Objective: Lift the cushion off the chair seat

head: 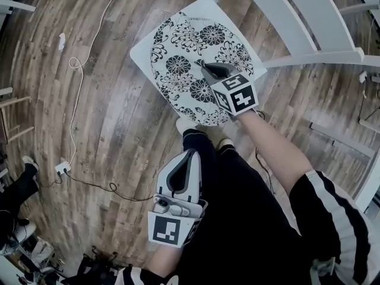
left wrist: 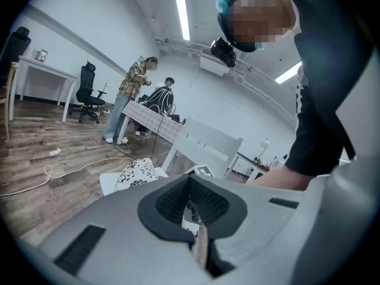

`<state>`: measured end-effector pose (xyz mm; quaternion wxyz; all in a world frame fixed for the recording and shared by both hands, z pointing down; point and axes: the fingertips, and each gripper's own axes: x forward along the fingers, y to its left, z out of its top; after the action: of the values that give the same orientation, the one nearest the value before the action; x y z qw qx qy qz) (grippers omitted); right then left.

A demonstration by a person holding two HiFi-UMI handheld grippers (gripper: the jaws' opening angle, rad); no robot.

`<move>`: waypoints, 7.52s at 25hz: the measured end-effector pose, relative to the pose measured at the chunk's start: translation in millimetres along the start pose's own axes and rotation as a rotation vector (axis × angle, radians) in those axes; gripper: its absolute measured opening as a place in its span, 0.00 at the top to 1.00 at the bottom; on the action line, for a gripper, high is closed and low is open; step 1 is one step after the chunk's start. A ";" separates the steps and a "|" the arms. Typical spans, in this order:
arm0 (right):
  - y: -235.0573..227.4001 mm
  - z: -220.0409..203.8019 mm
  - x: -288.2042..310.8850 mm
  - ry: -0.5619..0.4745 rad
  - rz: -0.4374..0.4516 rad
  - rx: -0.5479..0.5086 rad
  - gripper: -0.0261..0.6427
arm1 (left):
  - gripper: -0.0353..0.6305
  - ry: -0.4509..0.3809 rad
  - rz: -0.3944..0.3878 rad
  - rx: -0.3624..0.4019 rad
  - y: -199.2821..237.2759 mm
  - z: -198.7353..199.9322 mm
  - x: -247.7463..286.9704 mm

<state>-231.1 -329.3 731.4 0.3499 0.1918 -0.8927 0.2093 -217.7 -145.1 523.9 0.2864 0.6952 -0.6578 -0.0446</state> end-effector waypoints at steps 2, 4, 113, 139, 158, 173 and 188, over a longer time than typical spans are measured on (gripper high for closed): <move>1.4 3.8 -6.1 -0.007 0.000 0.000 0.91 | 0.94 -0.011 -0.007 0.012 -1.3 3.3 0.1; 1.2 8.8 -12.5 -0.016 0.002 -0.002 0.91 | 0.94 -0.024 -0.007 0.015 -2.5 7.5 3.2; 85.7 77.8 -357.1 -0.509 0.204 0.010 0.91 | 0.94 -0.319 0.055 0.316 -219.2 83.0 -71.9; 156.9 50.2 -377.4 -0.526 0.222 0.019 0.91 | 0.94 -0.341 0.064 0.302 -206.4 60.8 -149.4; 249.3 -5.7 -419.7 -0.564 0.237 0.020 0.91 | 0.94 -0.331 0.069 0.311 -219.6 11.4 -262.3; 315.6 -72.2 -467.1 -0.612 0.241 0.027 0.91 | 0.94 -0.342 0.053 0.324 -240.3 -31.6 -344.1; 332.9 -92.8 -516.4 -0.659 0.255 0.036 0.91 | 0.94 -0.369 0.026 0.341 -275.5 -40.2 -373.1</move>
<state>8.6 98.3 349.6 0.0109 0.1423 -0.9706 0.1939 -3.9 211.2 314.0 0.0404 0.7050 -0.7058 -0.0554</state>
